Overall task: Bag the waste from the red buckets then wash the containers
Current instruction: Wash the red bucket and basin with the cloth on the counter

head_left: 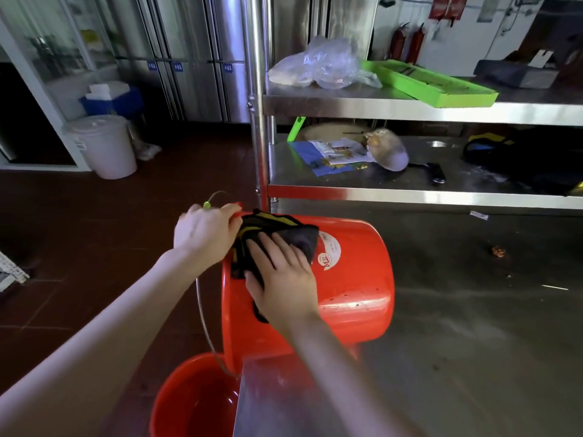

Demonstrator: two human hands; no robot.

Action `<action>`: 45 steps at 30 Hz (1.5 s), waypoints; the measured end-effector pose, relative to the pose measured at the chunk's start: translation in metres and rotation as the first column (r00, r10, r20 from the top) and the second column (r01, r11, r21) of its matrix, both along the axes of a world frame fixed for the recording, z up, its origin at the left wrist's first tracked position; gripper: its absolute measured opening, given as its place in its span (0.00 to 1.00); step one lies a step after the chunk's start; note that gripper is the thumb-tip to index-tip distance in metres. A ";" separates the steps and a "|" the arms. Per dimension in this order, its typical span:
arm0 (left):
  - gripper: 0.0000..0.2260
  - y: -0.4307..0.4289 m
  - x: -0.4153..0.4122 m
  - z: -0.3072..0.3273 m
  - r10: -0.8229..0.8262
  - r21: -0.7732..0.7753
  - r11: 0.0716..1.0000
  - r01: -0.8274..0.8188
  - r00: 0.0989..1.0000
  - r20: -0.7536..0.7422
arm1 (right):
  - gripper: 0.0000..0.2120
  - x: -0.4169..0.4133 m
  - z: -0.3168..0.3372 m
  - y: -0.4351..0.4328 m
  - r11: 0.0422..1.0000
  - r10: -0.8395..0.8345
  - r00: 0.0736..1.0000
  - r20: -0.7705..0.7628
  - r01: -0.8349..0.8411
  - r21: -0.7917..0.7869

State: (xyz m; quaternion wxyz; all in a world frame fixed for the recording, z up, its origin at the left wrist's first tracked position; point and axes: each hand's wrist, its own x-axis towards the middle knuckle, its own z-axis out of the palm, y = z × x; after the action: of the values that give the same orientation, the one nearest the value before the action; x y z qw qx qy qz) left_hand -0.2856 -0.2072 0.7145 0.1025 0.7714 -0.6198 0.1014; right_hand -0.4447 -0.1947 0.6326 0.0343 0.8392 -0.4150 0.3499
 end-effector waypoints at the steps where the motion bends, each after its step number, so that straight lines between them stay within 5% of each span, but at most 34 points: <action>1: 0.17 0.006 0.002 -0.002 -0.002 -0.040 0.999 0.005 0.997 0.081 | 0.22 -0.003 0.003 -0.006 1.000 -0.023 1.000 -0.007 0.023 0.002; 4: 0.19 0.031 -0.007 -0.015 -0.077 -0.221 0.966 0.136 0.963 0.257 | 0.22 -0.015 0.010 -0.025 0.999 -0.051 0.998 -0.047 0.051 0.015; 6: 0.24 0.045 -0.025 -0.033 -0.132 -0.203 0.965 0.167 0.976 0.173 | 0.22 -0.014 0.014 -0.033 0.998 -0.045 0.997 -0.069 0.048 0.042; 8: 0.27 0.052 -0.042 -0.049 -0.177 -0.147 0.977 0.154 0.971 -0.159 | 0.22 -0.012 0.017 -0.040 0.997 -0.045 0.997 -0.068 0.049 0.054; 10: 0.30 0.056 -0.049 -0.062 -0.211 -0.165 0.976 0.141 0.793 -0.571 | 0.21 -0.019 0.018 -0.048 0.998 -0.043 0.997 -0.061 0.045 0.038; 11: 0.31 0.054 -0.048 -0.068 -0.232 -0.203 0.971 0.128 0.714 -0.661 | 0.21 -0.028 0.016 -0.052 0.998 -0.046 0.997 -0.067 0.048 0.034; 19: 0.28 0.028 -0.035 -0.076 -0.283 -0.275 0.955 0.111 0.618 -0.733 | 0.19 -0.109 0.004 -0.096 0.875 -0.441 0.897 0.000 0.430 0.221; 22: 0.26 0.023 -0.035 -0.074 -0.276 -0.269 0.957 0.106 0.613 -0.740 | 0.20 -0.069 0.006 -0.072 0.931 -0.348 0.937 0.006 0.345 0.118; 25: 0.24 0.014 -0.033 -0.070 -0.246 -0.273 0.960 0.058 0.639 -0.729 | 0.23 -0.020 -0.006 -0.029 0.996 -0.089 0.995 -0.039 0.090 0.024; 30: 0.24 0.011 -0.026 -0.061 -0.199 -0.217 0.976 0.028 0.527 -0.826 | 0.22 -0.025 -0.002 -0.030 1.000 -0.014 0.999 -0.037 0.014 -0.003; 39: 0.22 0.002 -0.030 -0.039 -0.122 -0.104 0.992 0.067 0.364 -0.923 | 0.17 -0.123 -0.007 -0.076 0.873 -0.482 0.866 0.132 0.462 0.160; 41: 0.22 -0.006 -0.033 -0.040 -0.109 -0.098 0.994 0.048 0.326 -0.939 | 0.18 -0.098 -0.003 -0.061 0.907 -0.420 0.899 0.122 0.410 0.100; 45: 0.21 -0.023 -0.024 -0.040 -0.056 -0.069 0.997 -0.030 0.322 -0.945 | 0.23 -0.014 -0.005 -0.007 0.998 -0.050 0.998 0.049 0.048 0.043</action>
State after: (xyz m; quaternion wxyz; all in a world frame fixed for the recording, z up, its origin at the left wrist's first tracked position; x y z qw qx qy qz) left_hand -0.3095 -0.2307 0.6744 0.4731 0.6769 -0.4462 -0.3447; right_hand -0.4583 -0.2014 0.6273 0.0151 0.8203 -0.4433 0.3610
